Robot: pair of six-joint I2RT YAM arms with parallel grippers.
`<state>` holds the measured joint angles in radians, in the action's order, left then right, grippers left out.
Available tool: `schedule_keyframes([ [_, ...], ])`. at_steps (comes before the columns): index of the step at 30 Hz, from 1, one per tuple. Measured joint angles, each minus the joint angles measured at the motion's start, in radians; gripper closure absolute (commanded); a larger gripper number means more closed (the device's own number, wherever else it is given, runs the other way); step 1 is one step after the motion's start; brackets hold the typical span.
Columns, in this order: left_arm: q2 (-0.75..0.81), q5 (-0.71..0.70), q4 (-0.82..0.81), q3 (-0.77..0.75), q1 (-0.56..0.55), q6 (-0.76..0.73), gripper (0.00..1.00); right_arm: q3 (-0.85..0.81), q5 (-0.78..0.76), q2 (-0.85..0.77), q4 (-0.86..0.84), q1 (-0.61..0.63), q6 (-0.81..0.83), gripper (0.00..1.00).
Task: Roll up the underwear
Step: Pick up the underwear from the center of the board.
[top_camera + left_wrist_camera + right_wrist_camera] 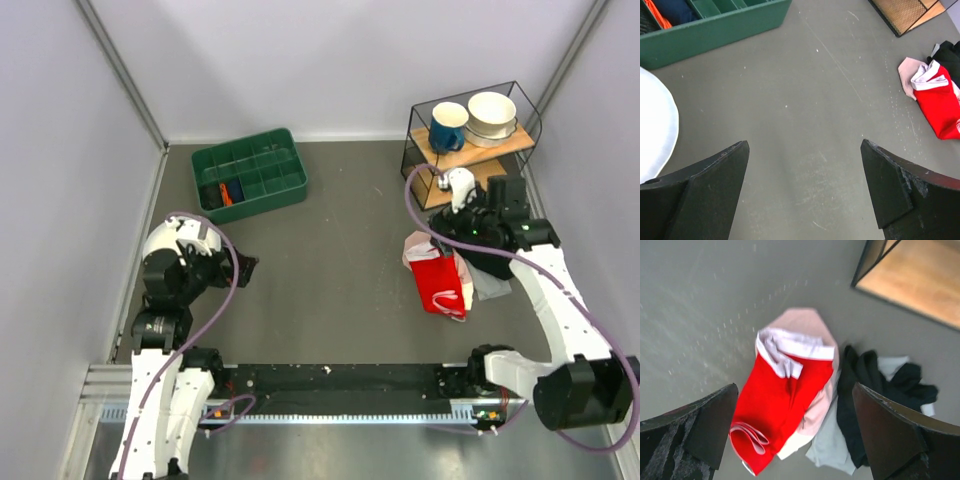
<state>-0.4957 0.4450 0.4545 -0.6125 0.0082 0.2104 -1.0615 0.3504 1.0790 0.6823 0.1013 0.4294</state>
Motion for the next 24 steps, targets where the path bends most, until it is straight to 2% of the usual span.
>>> schedule_keyframes([
  [5,-0.053,0.010,-0.061,0.002,-0.001,0.008,0.01,0.055,-0.038,0.124,0.048,0.000,0.078,0.16],
  [11,-0.130,0.035,-0.104,0.002,-0.001,0.023,0.01,0.041,-0.046,0.311,0.056,0.024,0.106,0.30],
  [15,-0.127,0.037,-0.107,0.002,-0.001,0.024,0.01,0.001,-0.054,0.404,0.061,0.050,0.111,0.37],
  [19,-0.122,0.037,-0.113,0.002,-0.001,0.024,0.01,-0.013,-0.058,0.436,0.064,0.074,0.114,0.52],
  [21,-0.122,0.037,-0.113,0.002,-0.001,0.024,0.01,-0.014,-0.059,0.446,0.064,0.088,0.118,0.56],
  [24,-0.122,0.037,-0.113,0.002,-0.001,0.024,0.01,-0.020,-0.062,0.468,0.068,0.101,0.120,0.75],
])
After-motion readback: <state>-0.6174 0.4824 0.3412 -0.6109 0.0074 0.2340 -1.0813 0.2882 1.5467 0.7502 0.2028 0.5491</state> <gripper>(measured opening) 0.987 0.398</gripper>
